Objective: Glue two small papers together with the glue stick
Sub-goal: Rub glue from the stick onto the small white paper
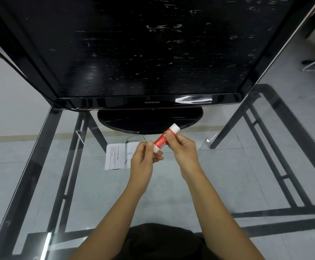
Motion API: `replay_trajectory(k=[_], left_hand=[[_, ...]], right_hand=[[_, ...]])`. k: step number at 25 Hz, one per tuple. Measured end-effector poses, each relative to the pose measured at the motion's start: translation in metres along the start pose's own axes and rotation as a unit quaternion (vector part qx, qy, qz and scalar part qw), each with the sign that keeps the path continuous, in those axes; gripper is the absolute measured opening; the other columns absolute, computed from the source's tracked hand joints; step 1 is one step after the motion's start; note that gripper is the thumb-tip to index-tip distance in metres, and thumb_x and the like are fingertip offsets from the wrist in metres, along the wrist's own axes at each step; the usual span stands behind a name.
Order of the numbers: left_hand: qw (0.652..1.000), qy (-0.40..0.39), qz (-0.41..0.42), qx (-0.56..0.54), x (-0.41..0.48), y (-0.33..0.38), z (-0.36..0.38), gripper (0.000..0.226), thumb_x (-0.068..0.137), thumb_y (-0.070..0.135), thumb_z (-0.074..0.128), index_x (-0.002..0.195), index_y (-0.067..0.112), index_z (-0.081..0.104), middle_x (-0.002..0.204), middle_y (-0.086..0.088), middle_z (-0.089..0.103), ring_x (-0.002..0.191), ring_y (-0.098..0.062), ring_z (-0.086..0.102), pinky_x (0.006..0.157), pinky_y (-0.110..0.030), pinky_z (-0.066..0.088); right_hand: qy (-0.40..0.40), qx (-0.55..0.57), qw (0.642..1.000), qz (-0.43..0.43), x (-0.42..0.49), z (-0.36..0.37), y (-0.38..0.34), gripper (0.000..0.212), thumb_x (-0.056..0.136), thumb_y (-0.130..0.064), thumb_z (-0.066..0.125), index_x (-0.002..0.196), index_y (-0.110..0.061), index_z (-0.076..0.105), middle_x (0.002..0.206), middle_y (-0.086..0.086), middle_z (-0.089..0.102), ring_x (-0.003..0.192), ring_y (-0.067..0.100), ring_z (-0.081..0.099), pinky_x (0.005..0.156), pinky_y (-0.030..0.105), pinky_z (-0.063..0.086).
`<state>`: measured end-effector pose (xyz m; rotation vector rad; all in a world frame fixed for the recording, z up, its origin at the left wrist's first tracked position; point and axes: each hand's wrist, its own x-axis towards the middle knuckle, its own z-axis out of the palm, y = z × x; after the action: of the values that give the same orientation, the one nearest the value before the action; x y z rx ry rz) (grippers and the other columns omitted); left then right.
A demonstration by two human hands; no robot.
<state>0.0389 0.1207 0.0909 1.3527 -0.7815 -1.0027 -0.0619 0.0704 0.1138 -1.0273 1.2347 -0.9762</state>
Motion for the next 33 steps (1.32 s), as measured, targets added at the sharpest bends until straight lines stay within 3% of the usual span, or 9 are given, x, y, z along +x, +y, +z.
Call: replay_trajectory(k=[5,10,15,18,21,25,28,30,33], left_hand=[[0.999,-0.025,0.036,0.0,-0.0013,0.0018,-0.0025,0.007,0.086,0.025,0.062,0.09,0.024,0.057,0.089,0.004,0.066,0.086,-0.009,0.064,0.074,-0.016,0.052],[0.963,0.037,0.156,0.216,-0.0033,0.002,-0.0021,0.036,0.078,0.016,0.073,0.083,0.039,0.046,0.09,0.016,0.053,0.093,0.005,0.053,0.08,-0.001,0.037],[0.998,-0.058,-0.01,-0.004,-0.0018,0.0019,-0.0029,0.013,0.09,0.032,0.055,0.103,0.031,0.051,0.092,0.011,0.068,0.087,-0.008,0.066,0.073,-0.015,0.052],[0.999,-0.033,0.008,-0.004,-0.0014,0.003,-0.0007,0.01,0.094,0.03,0.049,0.096,0.025,0.057,0.084,0.009,0.068,0.078,-0.006,0.066,0.07,-0.014,0.051],[0.998,-0.047,0.042,0.02,-0.0023,0.0031,-0.0032,0.007,0.089,0.022,0.059,0.094,0.026,0.057,0.093,0.005,0.066,0.087,-0.011,0.064,0.079,-0.025,0.052],[0.994,-0.013,0.085,0.066,-0.0018,0.0031,-0.0037,0.019,0.083,0.013,0.068,0.096,0.022,0.058,0.1,-0.002,0.065,0.099,-0.015,0.063,0.09,-0.033,0.051],[0.998,-0.054,0.015,-0.007,0.0008,0.0059,-0.0058,0.024,0.086,0.019,0.064,0.105,0.028,0.053,0.102,-0.001,0.065,0.092,-0.013,0.065,0.08,-0.023,0.052],[0.992,-0.062,-0.069,-0.081,0.0029,0.0066,-0.0057,0.014,0.092,0.025,0.054,0.106,0.021,0.056,0.088,-0.001,0.07,0.081,-0.014,0.068,0.077,-0.024,0.05],[0.996,-0.059,-0.041,-0.057,0.0035,0.0077,-0.0061,0.015,0.091,0.025,0.054,0.098,0.014,0.062,0.083,0.005,0.071,0.079,-0.012,0.066,0.075,-0.022,0.051]], right_hand=[[0.005,0.024,1.0,0.014,-0.0021,0.0009,-0.001,0.023,0.082,-0.043,0.065,0.077,-0.023,0.075,0.078,-0.006,0.074,0.084,0.003,0.068,0.091,0.026,0.048],[0.011,0.011,1.0,0.013,-0.003,0.0011,-0.0006,0.022,0.08,-0.046,0.065,0.078,-0.026,0.074,0.074,-0.01,0.072,0.088,0.007,0.067,0.092,0.027,0.047],[0.017,0.014,1.0,0.0,-0.0022,0.0005,-0.0033,0.025,0.08,-0.045,0.066,0.078,-0.022,0.074,0.08,0.0,0.073,0.088,0.014,0.067,0.083,0.021,0.049],[0.027,0.0,1.0,0.006,-0.0022,0.002,-0.002,0.027,0.079,-0.048,0.065,0.077,-0.023,0.074,0.081,0.002,0.073,0.087,0.015,0.067,0.08,0.019,0.049],[0.025,0.021,0.999,0.022,-0.0008,0.0026,-0.0028,0.025,0.078,-0.048,0.067,0.075,-0.026,0.075,0.075,-0.007,0.074,0.081,0.002,0.068,0.09,0.026,0.049],[0.021,0.014,1.0,0.018,-0.0015,0.0035,-0.0011,0.027,0.077,-0.051,0.066,0.075,-0.026,0.075,0.078,-0.007,0.074,0.082,0.003,0.068,0.086,0.025,0.048],[0.028,0.022,0.999,0.011,-0.0005,0.0019,-0.0041,0.026,0.077,-0.05,0.067,0.076,-0.025,0.075,0.076,-0.01,0.074,0.079,0.0,0.068,0.079,0.018,0.046],[0.027,0.021,0.999,0.007,0.0002,0.0002,-0.0052,0.023,0.077,-0.048,0.068,0.073,-0.027,0.075,0.075,-0.011,0.074,0.078,-0.001,0.068,0.075,0.015,0.045],[0.025,0.018,1.0,0.006,-0.0005,0.0,-0.0044,0.023,0.077,-0.049,0.067,0.072,-0.028,0.075,0.075,-0.011,0.074,0.078,-0.001,0.068,0.079,0.018,0.047]])
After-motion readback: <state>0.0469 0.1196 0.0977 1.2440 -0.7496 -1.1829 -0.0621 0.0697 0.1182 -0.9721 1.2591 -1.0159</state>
